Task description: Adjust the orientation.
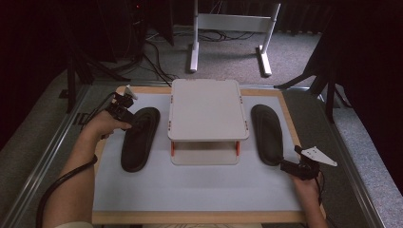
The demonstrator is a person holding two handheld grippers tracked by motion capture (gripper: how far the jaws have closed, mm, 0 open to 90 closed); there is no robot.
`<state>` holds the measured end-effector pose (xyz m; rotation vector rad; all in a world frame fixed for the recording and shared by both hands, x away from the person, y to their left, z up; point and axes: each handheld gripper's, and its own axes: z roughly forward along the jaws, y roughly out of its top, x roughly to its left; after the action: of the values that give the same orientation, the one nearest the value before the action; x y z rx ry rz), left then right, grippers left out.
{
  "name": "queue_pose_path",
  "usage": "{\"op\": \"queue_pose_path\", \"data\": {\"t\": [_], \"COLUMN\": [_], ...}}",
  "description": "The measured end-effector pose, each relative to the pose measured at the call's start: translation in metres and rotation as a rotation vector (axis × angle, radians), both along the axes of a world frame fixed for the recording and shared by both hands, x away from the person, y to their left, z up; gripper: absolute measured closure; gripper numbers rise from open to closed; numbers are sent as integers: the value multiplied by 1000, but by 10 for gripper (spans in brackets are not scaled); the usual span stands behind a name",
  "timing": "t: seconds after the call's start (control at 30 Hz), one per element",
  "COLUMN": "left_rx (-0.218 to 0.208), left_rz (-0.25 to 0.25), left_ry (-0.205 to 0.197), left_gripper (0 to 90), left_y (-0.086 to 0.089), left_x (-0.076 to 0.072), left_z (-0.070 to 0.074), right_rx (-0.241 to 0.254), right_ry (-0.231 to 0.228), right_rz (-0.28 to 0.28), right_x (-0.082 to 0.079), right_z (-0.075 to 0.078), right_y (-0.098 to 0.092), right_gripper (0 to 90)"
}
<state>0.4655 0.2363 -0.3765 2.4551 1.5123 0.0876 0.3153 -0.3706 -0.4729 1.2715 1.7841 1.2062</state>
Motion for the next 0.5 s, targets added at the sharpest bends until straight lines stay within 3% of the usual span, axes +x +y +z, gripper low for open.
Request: {"op": "queue_pose_path", "data": {"t": [0.07,0.17,0.37,0.5], "left_rx": [29,25,43,47], "left_rz": [2,-4,2,14], "left_ry": [5,9,34,50], "left_gripper": [262,329,366,461], "left_y": [0,-1,-4,-6], "left_x": [3,6,16,21], "left_z": [-3,-8,-16,-20], "right_rx": [-1,-4,-5,-7], "right_ry": [0,2,2,2], "right_rz": [1,3,7,7], "right_x": [0,0,0,0], "right_z": [0,0,0,0], "right_y": [0,0,1,1], "right_gripper": [132,132,132,132]}}
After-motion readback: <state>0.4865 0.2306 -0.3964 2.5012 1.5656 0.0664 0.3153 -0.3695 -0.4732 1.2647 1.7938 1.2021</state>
